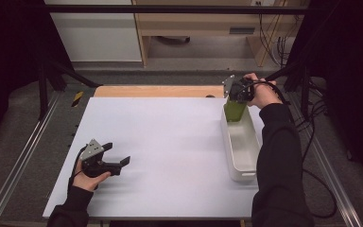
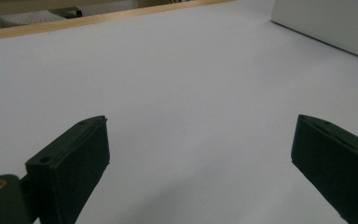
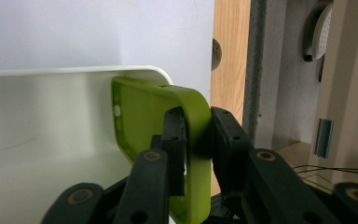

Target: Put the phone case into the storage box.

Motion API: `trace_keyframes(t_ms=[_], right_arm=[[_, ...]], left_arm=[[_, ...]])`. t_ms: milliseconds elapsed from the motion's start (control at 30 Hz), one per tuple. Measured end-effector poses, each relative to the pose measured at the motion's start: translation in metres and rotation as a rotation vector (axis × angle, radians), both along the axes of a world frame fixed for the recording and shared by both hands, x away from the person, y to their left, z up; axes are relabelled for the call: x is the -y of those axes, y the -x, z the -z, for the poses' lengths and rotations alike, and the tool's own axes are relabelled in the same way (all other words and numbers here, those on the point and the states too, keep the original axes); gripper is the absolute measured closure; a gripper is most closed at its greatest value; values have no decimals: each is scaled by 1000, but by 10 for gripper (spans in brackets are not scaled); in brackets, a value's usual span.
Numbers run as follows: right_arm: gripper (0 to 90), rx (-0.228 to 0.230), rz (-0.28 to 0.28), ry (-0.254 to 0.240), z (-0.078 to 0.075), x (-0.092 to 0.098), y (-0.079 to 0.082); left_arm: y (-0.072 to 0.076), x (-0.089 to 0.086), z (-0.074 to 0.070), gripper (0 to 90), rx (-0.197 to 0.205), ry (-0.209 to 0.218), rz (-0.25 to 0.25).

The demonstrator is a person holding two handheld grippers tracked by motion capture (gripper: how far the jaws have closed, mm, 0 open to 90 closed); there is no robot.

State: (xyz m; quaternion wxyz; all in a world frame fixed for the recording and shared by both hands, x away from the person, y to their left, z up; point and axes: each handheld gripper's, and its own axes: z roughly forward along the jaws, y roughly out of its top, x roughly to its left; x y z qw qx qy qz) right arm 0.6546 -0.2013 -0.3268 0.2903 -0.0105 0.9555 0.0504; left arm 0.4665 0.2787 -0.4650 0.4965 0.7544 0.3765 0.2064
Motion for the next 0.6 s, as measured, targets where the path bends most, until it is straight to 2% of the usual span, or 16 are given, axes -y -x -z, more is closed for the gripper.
trace_keyframes(t_ms=[200,433,600], right_arm=[[702,22,9,-7,-3,0,0],[630,28,17,-8,-5,1,1],[533,25,25,-28,-9,1,4]], left_arm=[[0,0,0,39,0,0,1],[0,0,0,39,2,0,1],[0,0,0,39,3,2,1]])
